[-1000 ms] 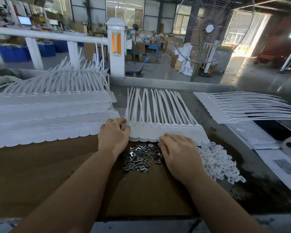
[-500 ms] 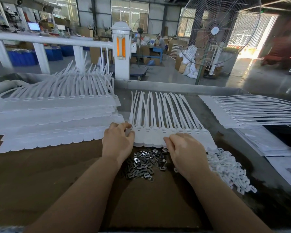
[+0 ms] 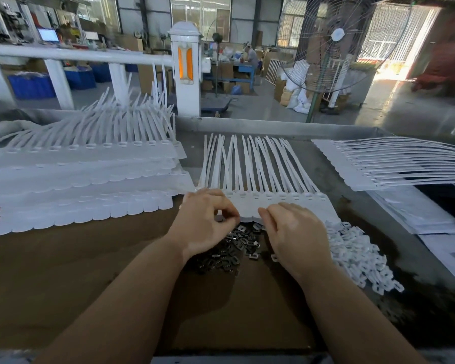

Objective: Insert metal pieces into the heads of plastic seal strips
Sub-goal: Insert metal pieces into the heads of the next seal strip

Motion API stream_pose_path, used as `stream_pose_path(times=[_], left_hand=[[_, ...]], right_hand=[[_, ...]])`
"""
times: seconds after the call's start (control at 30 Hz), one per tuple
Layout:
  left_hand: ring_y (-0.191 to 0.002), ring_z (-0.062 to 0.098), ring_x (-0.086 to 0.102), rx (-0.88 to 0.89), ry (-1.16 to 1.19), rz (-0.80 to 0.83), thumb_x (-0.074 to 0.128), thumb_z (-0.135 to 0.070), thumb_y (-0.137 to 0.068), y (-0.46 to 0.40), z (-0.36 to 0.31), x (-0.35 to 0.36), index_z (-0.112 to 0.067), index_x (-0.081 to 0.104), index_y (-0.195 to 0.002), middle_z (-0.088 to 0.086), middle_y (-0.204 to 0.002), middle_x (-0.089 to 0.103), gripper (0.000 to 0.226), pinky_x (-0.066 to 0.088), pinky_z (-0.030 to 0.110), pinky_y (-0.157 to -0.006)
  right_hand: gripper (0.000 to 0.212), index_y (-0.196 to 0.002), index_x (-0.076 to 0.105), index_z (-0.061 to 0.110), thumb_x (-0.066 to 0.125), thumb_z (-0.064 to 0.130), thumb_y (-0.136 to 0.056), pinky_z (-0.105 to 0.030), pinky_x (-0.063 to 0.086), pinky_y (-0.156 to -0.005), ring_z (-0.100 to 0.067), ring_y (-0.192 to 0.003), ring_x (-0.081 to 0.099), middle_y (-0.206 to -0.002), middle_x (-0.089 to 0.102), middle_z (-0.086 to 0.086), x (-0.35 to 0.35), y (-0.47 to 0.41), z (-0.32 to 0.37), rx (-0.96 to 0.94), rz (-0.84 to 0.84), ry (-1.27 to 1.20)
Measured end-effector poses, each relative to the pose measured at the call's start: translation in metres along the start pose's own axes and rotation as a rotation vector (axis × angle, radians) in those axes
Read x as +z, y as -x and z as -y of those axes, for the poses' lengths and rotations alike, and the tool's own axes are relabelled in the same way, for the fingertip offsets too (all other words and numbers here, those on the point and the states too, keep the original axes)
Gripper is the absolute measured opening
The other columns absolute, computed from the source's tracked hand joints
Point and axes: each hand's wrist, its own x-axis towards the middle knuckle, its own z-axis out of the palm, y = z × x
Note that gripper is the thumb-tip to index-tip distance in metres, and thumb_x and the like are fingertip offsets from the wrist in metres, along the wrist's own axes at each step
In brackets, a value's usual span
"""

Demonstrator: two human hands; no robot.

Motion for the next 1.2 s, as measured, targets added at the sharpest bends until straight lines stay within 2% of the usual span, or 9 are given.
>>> stream_pose_path(times=[0.07, 0.2, 0.33, 0.43, 0.63, 0.83, 0.93, 1.07, 1.2], left_hand=[[-0.087, 0.005, 0.048, 0.037, -0.021, 0.040, 0.072, -0.028, -0.079, 0.0008, -0.0002, 0.0014, -0.030, 0.073, -0.078, -0.018, -0.077, 0.055, 0.003, 0.041, 0.047, -0.091], [-0.093, 0.004, 0.046, 0.059, -0.100, 0.087, 0.070, -0.034, -0.081, 0.0006, 0.0011, 0.0025, -0.034, 0.074, -0.091, -0.020, -0.083, 0.053, 0.011, 0.035, 0.040, -0.096], [-0.090, 0.002, 0.045, 0.067, -0.075, 0.084, 0.071, -0.029, -0.081, 0.0000, 0.0028, 0.0024, -0.030, 0.075, -0.089, -0.021, -0.081, 0.052, 0.009, 0.038, 0.035, -0.094], [-0.093, 0.005, 0.047, 0.074, -0.085, 0.113, 0.072, -0.031, -0.080, 0.0003, 0.0035, 0.0020, -0.030, 0.075, -0.087, -0.019, -0.083, 0.056, 0.008, 0.036, 0.037, -0.096], [-0.100, 0.004, 0.043, 0.074, -0.088, 0.267, 0.074, -0.046, -0.072, 0.0022, 0.0012, -0.0010, -0.040, 0.068, -0.092, -0.019, -0.094, 0.056, 0.021, 0.022, 0.029, -0.095], [-0.102, 0.003, 0.044, 0.042, 0.017, 0.355, 0.076, -0.039, -0.072, 0.0018, 0.0028, -0.0072, -0.043, 0.065, -0.084, -0.020, -0.094, 0.055, 0.017, 0.027, 0.041, -0.105], [-0.100, -0.001, 0.046, 0.034, 0.032, 0.329, 0.077, -0.036, -0.073, 0.0011, 0.0044, -0.0054, -0.044, 0.067, -0.081, -0.019, -0.093, 0.057, 0.015, 0.030, 0.041, -0.104], [-0.096, -0.001, 0.051, 0.032, 0.046, 0.272, 0.075, -0.032, -0.076, -0.0008, 0.0068, -0.0010, -0.032, 0.074, -0.087, -0.018, -0.090, 0.060, 0.011, 0.040, 0.037, -0.097], [-0.098, -0.001, 0.048, 0.061, 0.014, 0.276, 0.073, -0.043, -0.074, -0.0005, 0.0059, 0.0005, -0.036, 0.072, -0.089, -0.019, -0.092, 0.058, 0.016, 0.035, 0.040, -0.100]], right_hand=[[0.033, -0.058, 0.052, 0.011, 0.054, 0.020, -0.089, -0.029, 0.038, -0.053, -0.022, -0.050, 0.048, -0.054, 0.053, -0.003, -0.0002, 0.0006, 0.0002, 0.000, 0.001, -0.008], [0.033, -0.059, 0.053, 0.011, 0.051, 0.022, -0.090, -0.032, 0.040, -0.054, -0.023, -0.052, 0.049, -0.055, 0.054, -0.003, -0.0011, 0.0011, 0.0003, 0.003, 0.016, -0.010], [0.033, -0.058, 0.051, 0.011, 0.051, 0.021, -0.090, -0.029, 0.036, -0.054, -0.021, -0.051, 0.047, -0.054, 0.052, -0.002, -0.0005, 0.0015, 0.0003, -0.002, 0.012, -0.013], [0.033, -0.058, 0.051, 0.011, 0.052, 0.021, -0.090, -0.029, 0.037, -0.054, -0.021, -0.050, 0.046, -0.054, 0.051, -0.002, -0.0001, 0.0016, -0.0003, -0.007, 0.011, -0.017], [0.032, -0.059, 0.053, 0.011, 0.051, 0.021, -0.090, -0.031, 0.040, -0.054, -0.021, -0.051, 0.049, -0.055, 0.054, -0.002, 0.0003, 0.0022, -0.0007, -0.010, 0.021, -0.025], [0.032, -0.058, 0.053, 0.011, 0.052, 0.021, -0.089, -0.029, 0.038, -0.054, -0.021, -0.050, 0.049, -0.054, 0.054, -0.002, 0.0001, 0.0022, -0.0005, -0.017, 0.004, -0.003], [0.032, -0.059, 0.054, 0.011, 0.051, 0.022, -0.089, -0.028, 0.037, -0.054, -0.021, -0.050, 0.050, -0.055, 0.055, -0.002, 0.0002, 0.0021, -0.0007, -0.017, 0.009, 0.001], [0.033, -0.059, 0.055, 0.011, 0.050, 0.022, -0.090, -0.029, 0.040, -0.055, -0.021, -0.051, 0.050, -0.056, 0.056, -0.002, -0.0003, 0.0014, -0.0001, -0.013, 0.019, -0.012], [0.032, -0.059, 0.053, 0.011, 0.050, 0.021, -0.089, -0.030, 0.039, -0.054, -0.022, -0.051, 0.049, -0.055, 0.055, -0.003, -0.0016, 0.0009, 0.0002, -0.006, 0.022, -0.029]])
